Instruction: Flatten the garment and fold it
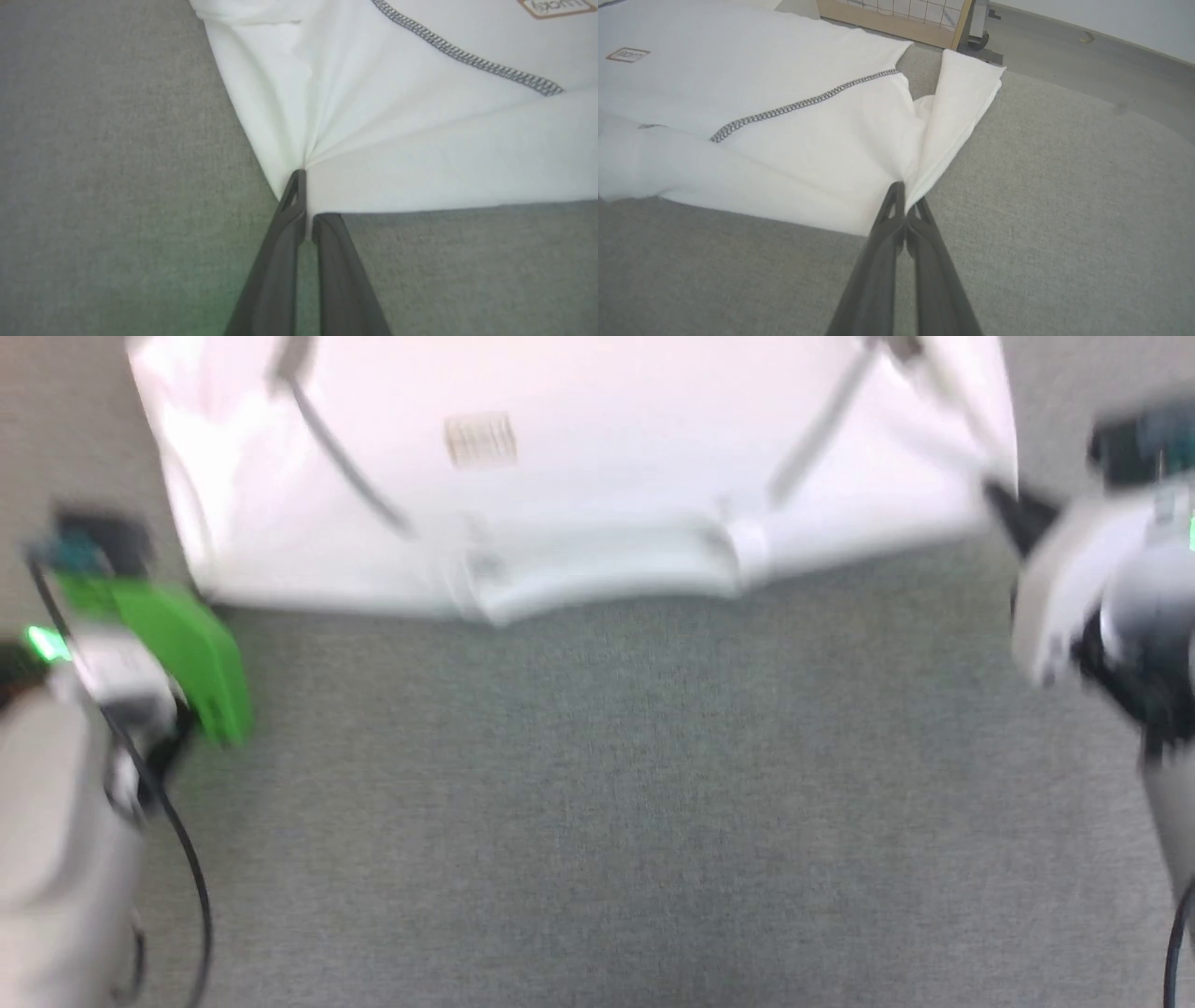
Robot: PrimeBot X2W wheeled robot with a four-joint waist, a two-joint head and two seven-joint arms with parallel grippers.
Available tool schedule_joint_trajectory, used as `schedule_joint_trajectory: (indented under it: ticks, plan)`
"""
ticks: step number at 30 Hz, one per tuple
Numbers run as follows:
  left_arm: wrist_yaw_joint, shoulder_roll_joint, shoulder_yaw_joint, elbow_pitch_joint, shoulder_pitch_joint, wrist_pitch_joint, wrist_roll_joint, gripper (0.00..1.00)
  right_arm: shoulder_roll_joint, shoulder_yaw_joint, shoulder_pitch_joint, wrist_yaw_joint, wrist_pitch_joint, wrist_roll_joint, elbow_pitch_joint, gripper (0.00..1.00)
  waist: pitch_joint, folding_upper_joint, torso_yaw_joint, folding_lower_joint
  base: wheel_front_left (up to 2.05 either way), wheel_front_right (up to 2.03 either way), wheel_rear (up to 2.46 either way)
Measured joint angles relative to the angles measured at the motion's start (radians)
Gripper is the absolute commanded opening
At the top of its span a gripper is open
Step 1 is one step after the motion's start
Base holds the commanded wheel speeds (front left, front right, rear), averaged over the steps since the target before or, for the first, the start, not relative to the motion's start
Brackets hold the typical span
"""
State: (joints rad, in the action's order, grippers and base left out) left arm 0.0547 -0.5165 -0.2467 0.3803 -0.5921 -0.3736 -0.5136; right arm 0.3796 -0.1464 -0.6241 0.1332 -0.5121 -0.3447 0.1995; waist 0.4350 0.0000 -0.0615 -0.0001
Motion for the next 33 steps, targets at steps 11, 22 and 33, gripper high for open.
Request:
schedule_joint_trajectory:
  ticks: [11, 22, 33]
  plan:
    - [-0.062, 0.027, 0.004, -0.251, 0.422, -0.074, -0.115, 0.0, -0.177, 0.26, 0.449, 0.0, -0.044, 0.042, -0.169, 0.0, -0.171, 0.0, 0.028, 0.0, 0.0, 0.0, 0.0]
    - [-0.145, 0.04, 0.002, -0.348, 0.657, -0.074, -0.138, 0.0, -0.325, 0.398, 0.713, 0.0, -0.13, 0.102, -0.283, 0.0, -0.269, 0.0, 0.046, -0.0001, 0.0, 0.0, 0.0]
    - [-0.178, 0.1, -0.007, -0.339, 0.759, -0.002, -0.148, 0.0, -0.334, 0.41, 0.819, 0.0, -0.099, 0.07, -0.16, 0.0, -0.305, 0.0, 0.036, 0.0, 0.0, 0.0, 0.0]
